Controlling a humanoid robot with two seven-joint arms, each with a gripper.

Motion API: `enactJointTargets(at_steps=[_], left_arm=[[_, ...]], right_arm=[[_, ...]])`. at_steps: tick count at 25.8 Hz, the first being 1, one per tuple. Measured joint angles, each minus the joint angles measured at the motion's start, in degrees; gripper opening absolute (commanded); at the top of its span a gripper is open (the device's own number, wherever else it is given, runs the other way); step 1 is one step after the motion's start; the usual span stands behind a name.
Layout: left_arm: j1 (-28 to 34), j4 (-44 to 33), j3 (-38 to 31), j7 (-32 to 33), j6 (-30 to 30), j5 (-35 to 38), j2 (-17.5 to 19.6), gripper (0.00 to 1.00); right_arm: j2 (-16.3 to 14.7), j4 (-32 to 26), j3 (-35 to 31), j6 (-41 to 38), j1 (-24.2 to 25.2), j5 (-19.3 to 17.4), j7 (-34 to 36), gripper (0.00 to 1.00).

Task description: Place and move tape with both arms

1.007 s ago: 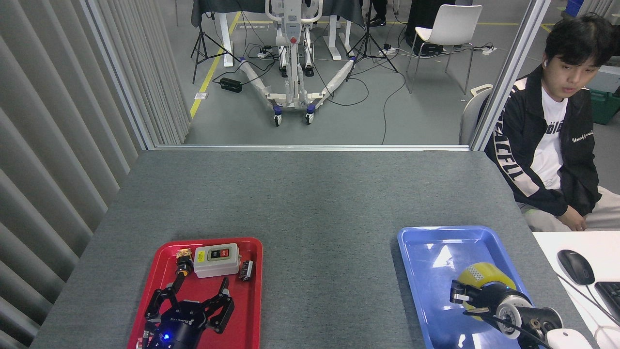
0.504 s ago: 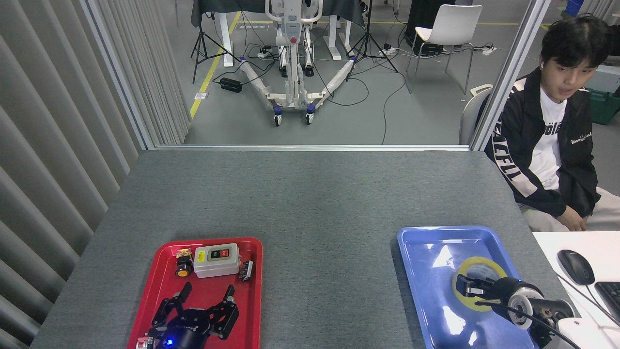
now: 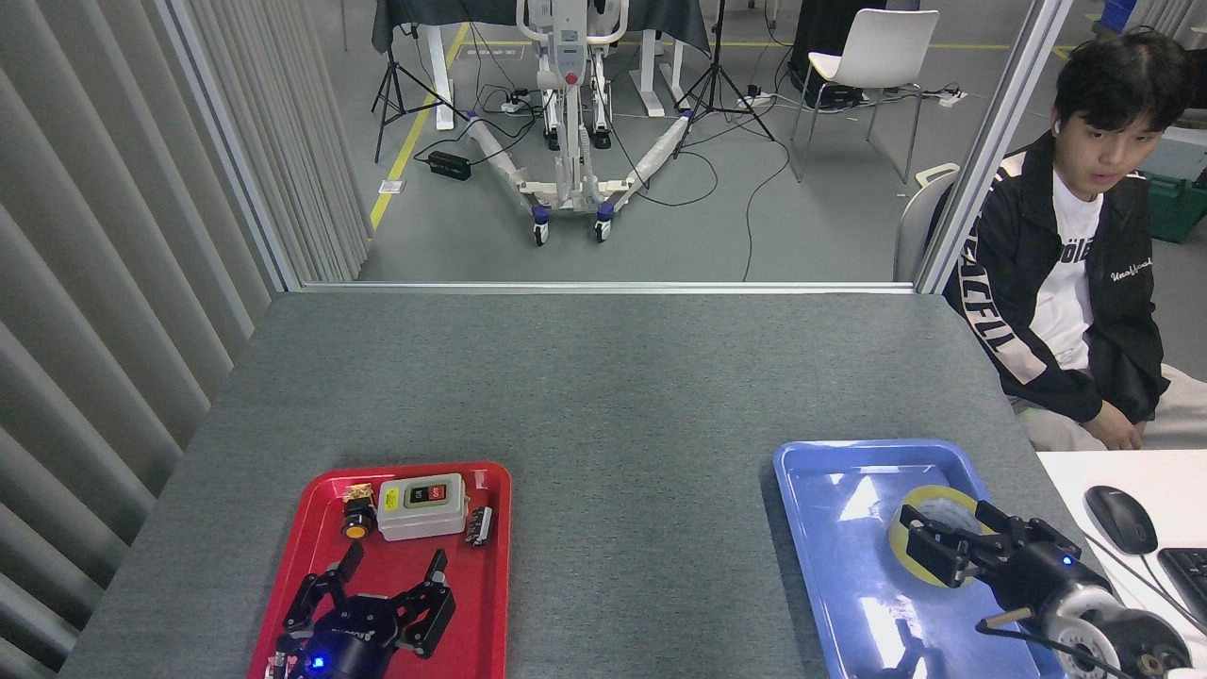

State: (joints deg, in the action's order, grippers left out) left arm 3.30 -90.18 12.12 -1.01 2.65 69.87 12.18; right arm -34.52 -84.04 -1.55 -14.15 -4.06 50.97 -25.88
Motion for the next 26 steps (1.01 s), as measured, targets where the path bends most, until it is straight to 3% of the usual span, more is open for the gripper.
enactJointTargets(at_steps=[4, 8, 16, 26], left_arm=[[0.9, -0.6, -0.8, -1.4, 0.0, 0.1, -0.4, 0.99], [2.1, -1.2, -1.1, -8.7, 0.0, 0.3, -0.8, 0.99], [3.5, -1.0, -3.5, -12.5, -1.2, 0.0, -1.8, 0.99], [2.7, -0.8, -9.3, -12.5, -7.0, -0.5, -2.3, 1.00]], right_arm=[[4.1, -0.1, -4.5, -9.6, 5.0, 5.5, 17.7, 1.00], [7.3, -0.4, -5.4, -9.9, 8.5, 11.6, 29.3, 1.00], [11.8, -3.1, -5.4, -1.1, 12.9, 16.9, 32.9, 1.00], [13.4, -4.9, -5.8, 2.6, 14.6, 17.2, 33.0, 1.00]])
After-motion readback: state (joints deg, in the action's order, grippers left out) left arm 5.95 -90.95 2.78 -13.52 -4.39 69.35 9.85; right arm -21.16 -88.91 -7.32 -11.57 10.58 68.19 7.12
